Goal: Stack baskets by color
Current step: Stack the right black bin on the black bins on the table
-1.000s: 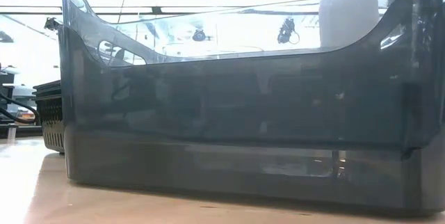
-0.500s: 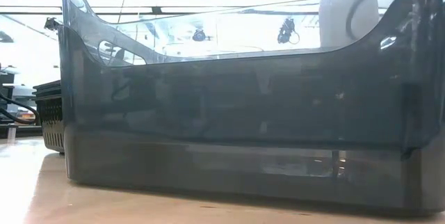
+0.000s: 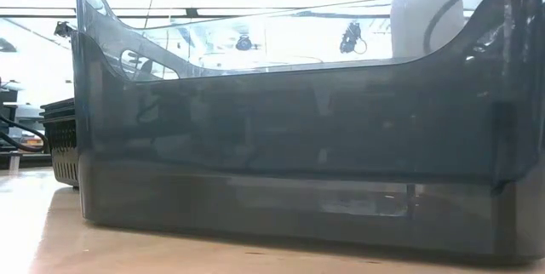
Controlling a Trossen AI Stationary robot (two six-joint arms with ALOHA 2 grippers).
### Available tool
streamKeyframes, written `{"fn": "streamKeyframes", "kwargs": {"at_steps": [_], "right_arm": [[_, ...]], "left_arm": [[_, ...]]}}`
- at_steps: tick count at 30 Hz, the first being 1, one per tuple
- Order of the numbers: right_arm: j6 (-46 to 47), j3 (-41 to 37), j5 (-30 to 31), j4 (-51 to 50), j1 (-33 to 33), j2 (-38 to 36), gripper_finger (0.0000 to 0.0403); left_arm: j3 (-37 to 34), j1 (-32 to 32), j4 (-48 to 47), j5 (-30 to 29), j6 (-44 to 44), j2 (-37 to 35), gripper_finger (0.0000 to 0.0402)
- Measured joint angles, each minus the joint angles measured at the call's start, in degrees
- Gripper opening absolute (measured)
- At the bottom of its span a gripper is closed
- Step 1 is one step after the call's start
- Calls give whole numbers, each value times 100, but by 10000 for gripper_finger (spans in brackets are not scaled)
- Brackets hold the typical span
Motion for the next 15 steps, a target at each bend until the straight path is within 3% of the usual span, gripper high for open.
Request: {"fn": "streamKeyframes", "kwargs": {"at_steps": [8, 15], "right_arm": [[-679, 864, 158, -268, 0, 2, 7], [-1760, 2517, 585, -1366, 0, 130, 4]], "left_arm": [[0, -5, 18, 311, -55, -519, 5], [-216, -302, -115, -239, -60, -1135, 8]]}}
